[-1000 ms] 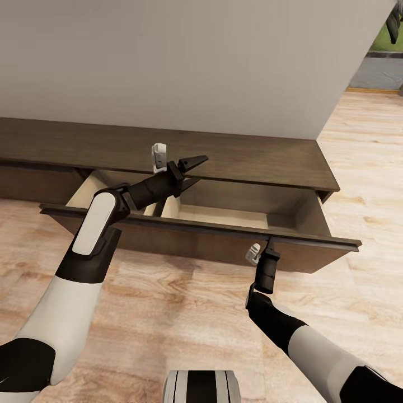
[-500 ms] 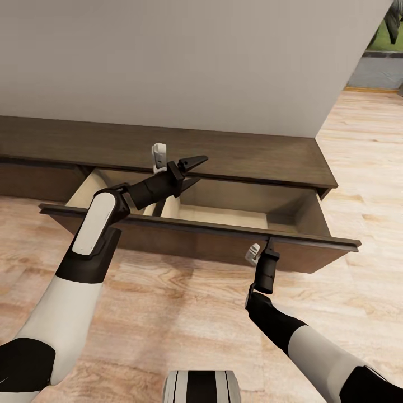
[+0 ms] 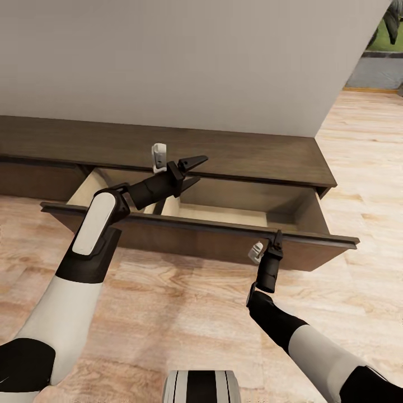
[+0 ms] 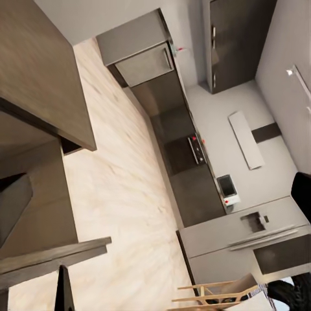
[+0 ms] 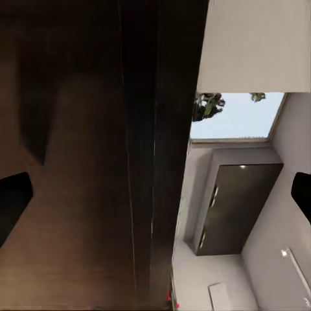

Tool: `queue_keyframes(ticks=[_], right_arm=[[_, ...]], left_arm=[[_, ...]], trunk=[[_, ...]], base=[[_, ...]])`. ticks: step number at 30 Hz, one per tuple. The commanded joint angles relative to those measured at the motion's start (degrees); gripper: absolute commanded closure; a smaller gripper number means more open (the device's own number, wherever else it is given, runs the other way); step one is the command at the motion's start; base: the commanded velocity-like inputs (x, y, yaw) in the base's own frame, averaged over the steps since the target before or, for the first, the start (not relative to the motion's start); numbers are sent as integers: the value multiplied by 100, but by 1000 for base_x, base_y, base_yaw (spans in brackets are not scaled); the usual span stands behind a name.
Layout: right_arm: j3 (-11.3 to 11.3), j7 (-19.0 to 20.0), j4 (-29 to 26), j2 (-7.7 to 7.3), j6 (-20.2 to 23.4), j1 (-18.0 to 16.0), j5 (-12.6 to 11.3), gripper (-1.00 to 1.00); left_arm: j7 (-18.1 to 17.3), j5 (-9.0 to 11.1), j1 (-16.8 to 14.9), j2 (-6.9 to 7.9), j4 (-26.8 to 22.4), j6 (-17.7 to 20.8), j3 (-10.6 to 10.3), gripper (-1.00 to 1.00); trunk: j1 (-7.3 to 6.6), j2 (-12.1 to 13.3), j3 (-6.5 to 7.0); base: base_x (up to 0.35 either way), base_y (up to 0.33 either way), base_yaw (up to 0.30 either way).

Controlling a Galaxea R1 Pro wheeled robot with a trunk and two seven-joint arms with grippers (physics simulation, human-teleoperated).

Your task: Place each of the two pumpkins and all three candles from the living room inside a cabinet in the living room (use any cabinet), then make sure every cabinet is closed, and position the cauldron so it is next to a table in the living room.

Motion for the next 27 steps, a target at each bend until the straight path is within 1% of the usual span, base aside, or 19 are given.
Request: queue_keyframes(ticks=[1, 14, 17, 23, 25, 26, 27], right_arm=[[0, 0, 0, 0, 0, 0, 0, -100], [0, 10, 0, -4, 0, 0, -1, -100], [0, 10, 0, -1, 0, 0, -6, -100], [-26, 23, -78, -20, -21, 0, -50, -100], [-40, 121, -223, -14, -31, 0, -82, -100], [-49, 264, -349, -24, -38, 0, -115, -100], [-65, 494, -518, -44, -53, 0, -174, -100]], left_arm=[[0, 3, 0, 0, 0, 0, 0, -100], [0, -2, 0, 0, 9, 0, -6, -100], [0, -2, 0, 0, 9, 0, -8, -100], [3, -9, 0, 0, 6, 0, -4, -100], [24, -24, 0, -3, 8, 0, -7, -100], [38, -32, 0, -5, 8, 0, -9, -100], [48, -37, 0, -10, 8, 3, -12, -100]], trunk=[[0, 0, 0], [0, 0, 0], [0, 0, 0], [0, 0, 0], [0, 0, 0], [0, 0, 0], [0, 0, 0]], base=[[-228, 0, 0], [-308, 0, 0], [-137, 0, 0], [-18, 0, 0], [-2, 0, 0], [0, 0, 0], [0, 0, 0]])
